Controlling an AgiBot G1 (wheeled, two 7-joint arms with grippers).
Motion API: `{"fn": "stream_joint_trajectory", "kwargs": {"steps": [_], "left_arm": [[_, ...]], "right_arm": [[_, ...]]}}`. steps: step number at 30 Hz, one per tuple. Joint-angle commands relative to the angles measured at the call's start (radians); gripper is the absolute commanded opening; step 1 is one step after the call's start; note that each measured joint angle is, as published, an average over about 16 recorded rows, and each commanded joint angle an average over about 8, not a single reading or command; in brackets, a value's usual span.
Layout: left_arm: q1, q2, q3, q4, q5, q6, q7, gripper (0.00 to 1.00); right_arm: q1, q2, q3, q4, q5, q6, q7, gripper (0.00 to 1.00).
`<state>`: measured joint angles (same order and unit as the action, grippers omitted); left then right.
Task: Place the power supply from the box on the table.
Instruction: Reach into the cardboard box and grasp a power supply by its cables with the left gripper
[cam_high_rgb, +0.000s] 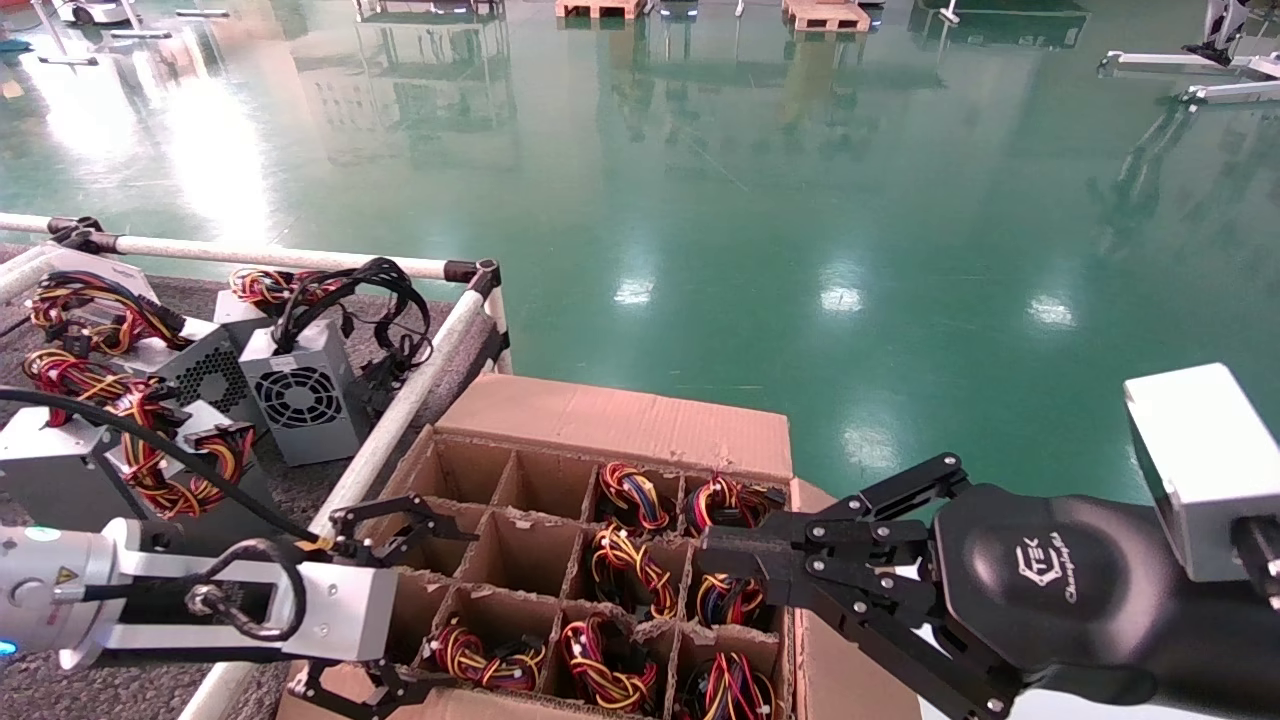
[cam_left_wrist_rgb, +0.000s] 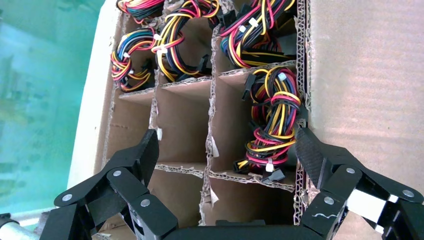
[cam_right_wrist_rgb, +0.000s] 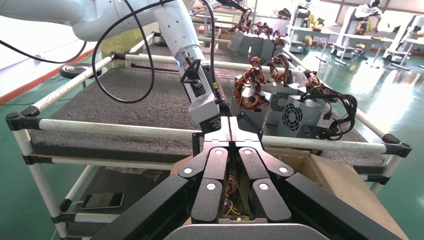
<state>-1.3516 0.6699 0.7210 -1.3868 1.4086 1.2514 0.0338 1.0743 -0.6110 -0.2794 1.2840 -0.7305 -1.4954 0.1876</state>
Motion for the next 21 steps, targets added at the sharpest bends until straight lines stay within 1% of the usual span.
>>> {"fn": "stream_joint_trajectory", "kwargs": {"steps": [1, 21], "left_arm": [[0.0, 0.001, 0.002, -0.001, 0.0, 0.002, -0.001, 1.0], [-0.009, 0.027, 0.018, -0.002, 0.012, 0.011, 0.0, 1.0]], "right_arm": [[0.0, 0.0, 0.0, 0.0, 0.0, 0.0, 0.0, 0.0], [0.0, 0.0, 0.0, 0.0, 0.0, 0.0, 0.0, 0.0]]}}
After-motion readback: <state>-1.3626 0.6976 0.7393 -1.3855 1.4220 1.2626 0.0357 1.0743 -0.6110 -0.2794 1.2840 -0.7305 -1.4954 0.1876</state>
